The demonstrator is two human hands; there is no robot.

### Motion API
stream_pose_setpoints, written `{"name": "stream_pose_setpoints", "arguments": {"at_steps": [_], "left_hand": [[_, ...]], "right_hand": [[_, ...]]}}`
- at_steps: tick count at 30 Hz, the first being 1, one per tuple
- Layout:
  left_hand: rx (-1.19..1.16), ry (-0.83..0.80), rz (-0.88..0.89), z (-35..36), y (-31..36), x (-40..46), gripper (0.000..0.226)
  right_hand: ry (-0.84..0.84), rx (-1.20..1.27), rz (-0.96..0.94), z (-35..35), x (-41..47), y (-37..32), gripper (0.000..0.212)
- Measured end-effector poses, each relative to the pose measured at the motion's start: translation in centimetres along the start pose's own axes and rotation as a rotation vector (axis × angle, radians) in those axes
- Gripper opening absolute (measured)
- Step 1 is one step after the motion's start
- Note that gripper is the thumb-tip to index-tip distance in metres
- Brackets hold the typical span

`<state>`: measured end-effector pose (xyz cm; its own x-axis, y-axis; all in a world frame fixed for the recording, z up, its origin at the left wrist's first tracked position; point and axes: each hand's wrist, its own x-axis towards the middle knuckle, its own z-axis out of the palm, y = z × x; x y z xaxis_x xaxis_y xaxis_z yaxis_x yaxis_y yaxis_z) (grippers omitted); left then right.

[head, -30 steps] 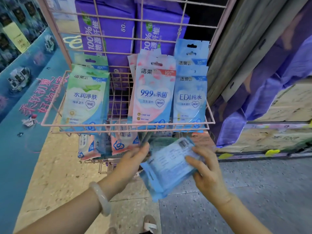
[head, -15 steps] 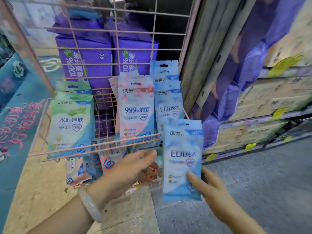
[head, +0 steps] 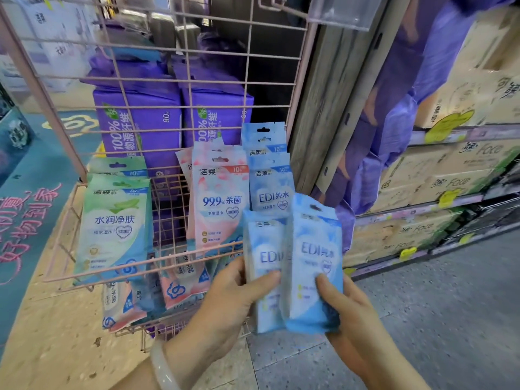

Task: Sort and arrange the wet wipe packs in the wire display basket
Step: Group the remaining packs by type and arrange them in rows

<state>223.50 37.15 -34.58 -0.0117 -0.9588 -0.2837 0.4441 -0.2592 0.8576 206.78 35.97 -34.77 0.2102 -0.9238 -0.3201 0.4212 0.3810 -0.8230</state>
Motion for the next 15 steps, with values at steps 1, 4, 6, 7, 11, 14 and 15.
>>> {"name": "stream_pose_setpoints", "arguments": {"at_steps": [1,4,6,7,11,14,15], "left_hand": [[-0.037,0.022,-0.004,-0.2,0.0,0.1,0.049],[-0.086,-0.005,-0.003,-0.9,0.4,0.2,0.044],[-0.064,-0.006,0.025,-0.9,0.7,0.0,0.045],[-0.048,-0.003,0.045,-0.7,0.8,0.0,0.045],[-0.056,-0.036,0.091,1.6,0.6,0.0,0.035],[-0.026,-0.043,0.124,3.9,2.2,0.6,0.045],[-0.003,-0.048,0.165,4.6,3.2,1.0,0.052]], "right_hand": [[0.026,0.077,0.018,-0.3,0.3,-0.5,0.032],[0.062,0.299,0.006,-1.5,0.9,-2.4,0.022],[0.026,0.35,-0.027,-1.7,0.8,-3.4,0.058],[0.0,0.315,-0.022,-1.8,0.7,-3.6,0.064],[-0.097,0.045,0.022,-0.5,0.4,-3.1,0.042],[-0.166,-0.143,-0.1,1.2,1.3,-3.9,0.051],[-0.169,-0.174,-0.175,1.8,1.8,-4.8,0.056]]}}
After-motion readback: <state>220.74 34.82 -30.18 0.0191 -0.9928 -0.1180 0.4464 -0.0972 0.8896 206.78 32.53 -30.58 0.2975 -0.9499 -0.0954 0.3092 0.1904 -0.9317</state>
